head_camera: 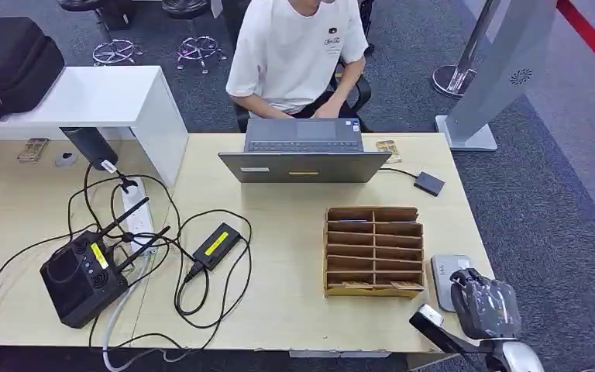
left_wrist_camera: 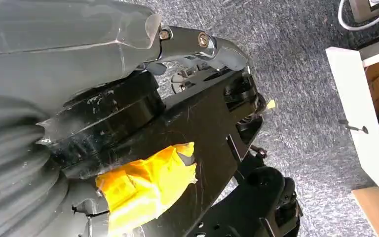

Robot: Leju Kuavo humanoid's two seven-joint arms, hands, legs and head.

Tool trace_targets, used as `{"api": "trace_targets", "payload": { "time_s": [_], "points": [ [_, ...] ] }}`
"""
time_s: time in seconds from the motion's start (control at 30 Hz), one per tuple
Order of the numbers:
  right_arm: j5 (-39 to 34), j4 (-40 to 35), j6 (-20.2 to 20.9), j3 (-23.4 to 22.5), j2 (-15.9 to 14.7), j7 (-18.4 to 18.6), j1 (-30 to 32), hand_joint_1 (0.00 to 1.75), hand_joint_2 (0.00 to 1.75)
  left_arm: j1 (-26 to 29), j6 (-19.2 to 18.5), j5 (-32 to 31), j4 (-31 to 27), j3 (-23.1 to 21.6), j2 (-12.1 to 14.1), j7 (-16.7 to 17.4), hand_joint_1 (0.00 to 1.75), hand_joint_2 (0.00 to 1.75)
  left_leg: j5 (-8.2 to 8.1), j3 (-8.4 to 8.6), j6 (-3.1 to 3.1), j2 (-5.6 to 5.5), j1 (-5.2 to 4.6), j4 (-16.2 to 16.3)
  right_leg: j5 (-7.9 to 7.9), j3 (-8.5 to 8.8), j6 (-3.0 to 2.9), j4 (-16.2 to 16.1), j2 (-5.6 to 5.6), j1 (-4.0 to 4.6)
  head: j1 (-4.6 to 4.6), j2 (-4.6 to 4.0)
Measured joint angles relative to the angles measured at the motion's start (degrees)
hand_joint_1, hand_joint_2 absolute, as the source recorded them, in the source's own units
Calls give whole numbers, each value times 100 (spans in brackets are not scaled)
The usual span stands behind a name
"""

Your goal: Pass the card to the sensor for recognition and then transmit it.

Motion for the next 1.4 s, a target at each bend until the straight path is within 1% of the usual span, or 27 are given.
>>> {"api": "trace_targets", "payload": {
  "time_s": [0.1,0.2,0.27,0.4,0.5,0.6,0.7,0.77,0.83,0.9,1.07,1.23,1.33,1.4],
  "points": [
    [-79,-103,72,0,-57,63,1,175,175,1,-11,0,0,0,4,0,0,175,0,-1,0,0,-1,0,0,0,0,0,0,-1,2,0],
    [-92,-333,201,-22,-204,118,-21,175,175,1,-26,0,0,0,13,0,0,175,0,-2,0,0,-2,0,1,1,1,0,0,-2,0,0],
    [-118,-593,326,-76,-369,160,-102,175,175,1,-28,-9,0,0,15,0,0,175,0,-1,0,1,-4,1,1,1,1,0,1,-3,2,0],
    [-236,-984,586,-205,-684,168,-467,175,175,1,-33,-35,0,0,20,0,0,175,1,-1,0,4,-4,2,5,0,2,0,3,-3,2,0],
    [-421,-1269,854,-267,-952,225,-983,175,175,1,-35,-55,0,0,22,-2,0,175,5,0,0,6,-4,2,9,0,0,1,5,-3,2,0],
    [-549,-1421,1152,-253,-1161,289,-1636,175,175,0,-35,-94,0,0,22,0,0,175,7,1,-3,7,-4,3,12,0,-1,2,7,-3,0,0],
    [-492,-1329,1473,-52,-1220,396,-2553,175,175,-7,-42,-182,0,-13,22,0,0,175,11,3,-3,22,-3,2,19,-5,-10,10,22,-2,0,0],
    [-358,-1121,1569,186,-1217,549,-3197,175,175,-17,-46,-227,0,-20,22,4,0,175,15,4,-2,25,-3,3,21,-6,-12,12,26,-2,2,0],
    [-214,-712,1578,524,-1174,746,-3819,175,175,-19,-52,-297,0,-41,22,4,0,175,22,3,-8,20,-2,3,21,-6,-13,16,21,-1,2,0],
    [-127,-323,1565,765,-1084,883,-4341,175,175,-21,-57,-328,0,-68,22,2,0,175,24,1,-10,14,-2,2,21,-7,-13,18,15,-1,2,0],
    [64,711,1493,1235,-699,1093,-5299,175,175,-26,-63,-419,0,-140,22,-11,0,175,25,2,-11,14,-2,2,22,-10,-13,26,16,-1,2,0],
    [241,1736,1311,1578,-172,1248,-5886,175,175,-28,-70,-516,0,-197,22,-31,0,175,27,1,-15,7,-1,2,22,-12,-14,28,11,0,0,0],
    [308,2156,1279,1725,62,1298,-6059,175,175,-29,-68,-529,0,-219,22,-46,0,175,28,0,-15,5,-1,2,21,-12,-14,29,8,0,2,0],
    [330,2376,1263,1799,195,1305,-6110,175,175,-26,44,-527,0,-234,-5,-57,0,175,28,-1,-15,4,-1,2,21,-12,-14,29,5,0,2,0]
  ]
}}
